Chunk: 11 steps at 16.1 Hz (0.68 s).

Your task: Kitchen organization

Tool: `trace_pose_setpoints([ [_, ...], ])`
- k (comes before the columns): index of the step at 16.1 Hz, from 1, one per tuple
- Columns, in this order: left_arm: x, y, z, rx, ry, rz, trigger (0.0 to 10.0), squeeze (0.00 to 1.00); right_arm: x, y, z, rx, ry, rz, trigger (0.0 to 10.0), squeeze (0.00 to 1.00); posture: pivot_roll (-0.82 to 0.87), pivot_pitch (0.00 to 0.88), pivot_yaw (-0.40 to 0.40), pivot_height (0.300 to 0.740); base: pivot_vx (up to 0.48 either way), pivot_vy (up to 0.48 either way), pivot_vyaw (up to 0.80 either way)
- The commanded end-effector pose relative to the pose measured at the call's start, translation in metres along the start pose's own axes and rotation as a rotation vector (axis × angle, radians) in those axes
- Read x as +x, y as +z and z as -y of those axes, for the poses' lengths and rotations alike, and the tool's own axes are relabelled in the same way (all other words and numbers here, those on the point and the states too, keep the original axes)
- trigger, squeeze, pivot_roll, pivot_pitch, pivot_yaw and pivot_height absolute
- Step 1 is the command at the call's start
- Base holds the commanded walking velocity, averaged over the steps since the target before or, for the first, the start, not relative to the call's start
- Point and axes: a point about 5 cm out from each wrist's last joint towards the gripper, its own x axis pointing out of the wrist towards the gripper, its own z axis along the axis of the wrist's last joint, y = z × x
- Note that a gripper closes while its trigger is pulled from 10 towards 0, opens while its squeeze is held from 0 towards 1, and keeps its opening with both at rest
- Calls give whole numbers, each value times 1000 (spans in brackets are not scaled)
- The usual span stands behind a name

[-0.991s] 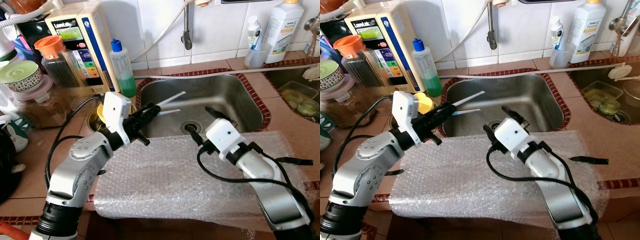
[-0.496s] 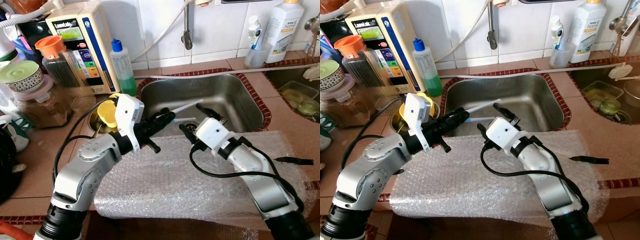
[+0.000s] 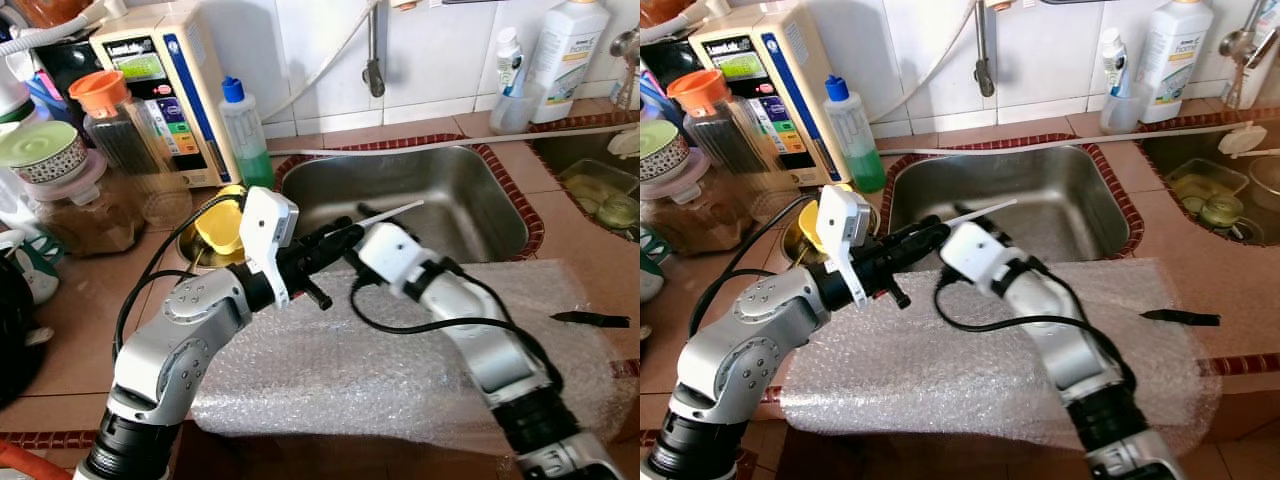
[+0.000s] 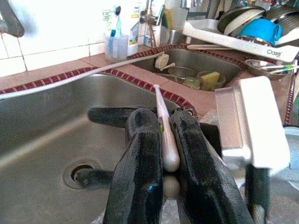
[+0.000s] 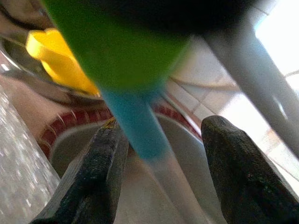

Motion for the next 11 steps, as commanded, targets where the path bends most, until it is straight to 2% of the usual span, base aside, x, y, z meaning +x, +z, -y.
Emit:
trace_pose_setpoints([
  [1,-1,6,3,18,-12,8,0,0,4,2,-4,-8,32,16,0,0,-281,85,177,740,0,0,0],
  [4,-1,4,2,26,1,2,0,0,6,7,-8,-14,52,45,0,0,-280,83,176,740,0,0,0],
  [6,0,3,-1,60,29,-11,2627,0,7,12,-12,-14,66,66,0,0,-280,83,176,740,0,0,0],
  [7,0,2,-2,71,42,-13,2706,0,7,14,-14,-14,73,70,0,0,-288,85,176,740,0,0,0],
  [10,0,2,-11,83,114,-7,3922,0,4,16,-24,-18,91,64,0,0,-289,86,175,740,0,0,0],
  [11,-1,2,-11,86,117,-6,3922,0,3,16,-25,-19,89,63,0,0,-288,85,175,740,0,0,0],
])
